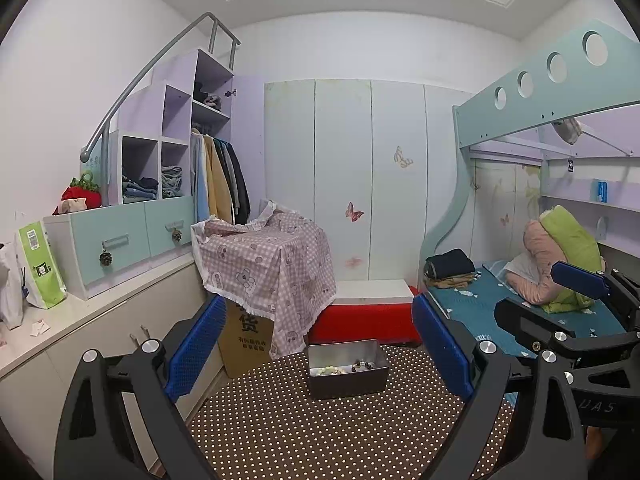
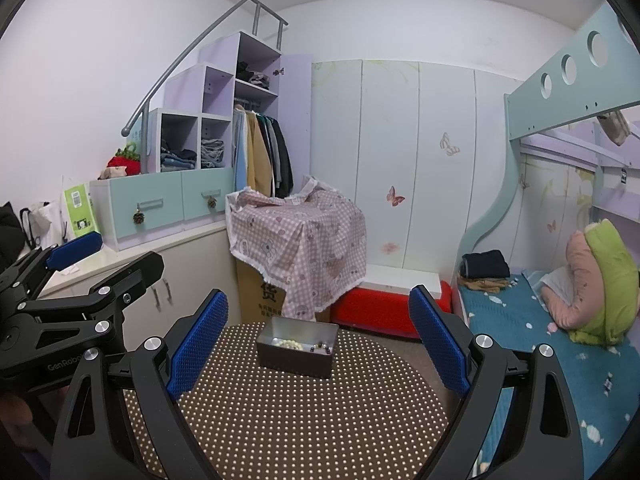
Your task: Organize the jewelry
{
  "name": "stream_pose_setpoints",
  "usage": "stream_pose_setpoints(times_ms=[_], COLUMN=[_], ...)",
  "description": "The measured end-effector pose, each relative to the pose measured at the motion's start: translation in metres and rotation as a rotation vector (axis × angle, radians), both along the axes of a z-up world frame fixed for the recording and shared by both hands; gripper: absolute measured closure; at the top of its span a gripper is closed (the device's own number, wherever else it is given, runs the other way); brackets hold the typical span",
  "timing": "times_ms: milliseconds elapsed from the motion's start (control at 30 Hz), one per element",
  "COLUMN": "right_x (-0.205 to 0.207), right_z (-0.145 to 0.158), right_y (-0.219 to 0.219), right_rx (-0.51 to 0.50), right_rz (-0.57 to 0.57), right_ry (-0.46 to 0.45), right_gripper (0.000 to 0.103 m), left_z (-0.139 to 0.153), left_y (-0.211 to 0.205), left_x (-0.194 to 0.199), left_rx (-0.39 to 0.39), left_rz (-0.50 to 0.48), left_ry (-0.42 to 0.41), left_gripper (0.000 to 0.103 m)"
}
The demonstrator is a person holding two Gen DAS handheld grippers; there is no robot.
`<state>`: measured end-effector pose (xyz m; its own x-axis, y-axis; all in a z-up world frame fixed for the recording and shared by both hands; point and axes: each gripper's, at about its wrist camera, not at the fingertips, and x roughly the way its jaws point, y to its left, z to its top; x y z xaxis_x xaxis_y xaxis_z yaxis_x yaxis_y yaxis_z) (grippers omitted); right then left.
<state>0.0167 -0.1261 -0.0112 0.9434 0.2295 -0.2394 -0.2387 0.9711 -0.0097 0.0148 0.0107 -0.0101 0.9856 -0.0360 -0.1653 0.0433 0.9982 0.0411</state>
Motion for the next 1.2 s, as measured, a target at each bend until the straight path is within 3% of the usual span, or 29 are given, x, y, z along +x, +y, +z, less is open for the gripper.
stream_pose_setpoints(times_ms=[1200], right_x=[-0.0040], right_z=[-0.0069], right_y=[-0.0021], right_rx=[-0.003], right_rz=[-0.007], right_ry=[0.005], right_gripper=[0.014], left_z=[-0.0073], left_y=[0.0044], left_x=[0.0016], left_rx=[-0.030], left_rz=[-0.027], left_ry=[0.005], left_gripper=[0.007])
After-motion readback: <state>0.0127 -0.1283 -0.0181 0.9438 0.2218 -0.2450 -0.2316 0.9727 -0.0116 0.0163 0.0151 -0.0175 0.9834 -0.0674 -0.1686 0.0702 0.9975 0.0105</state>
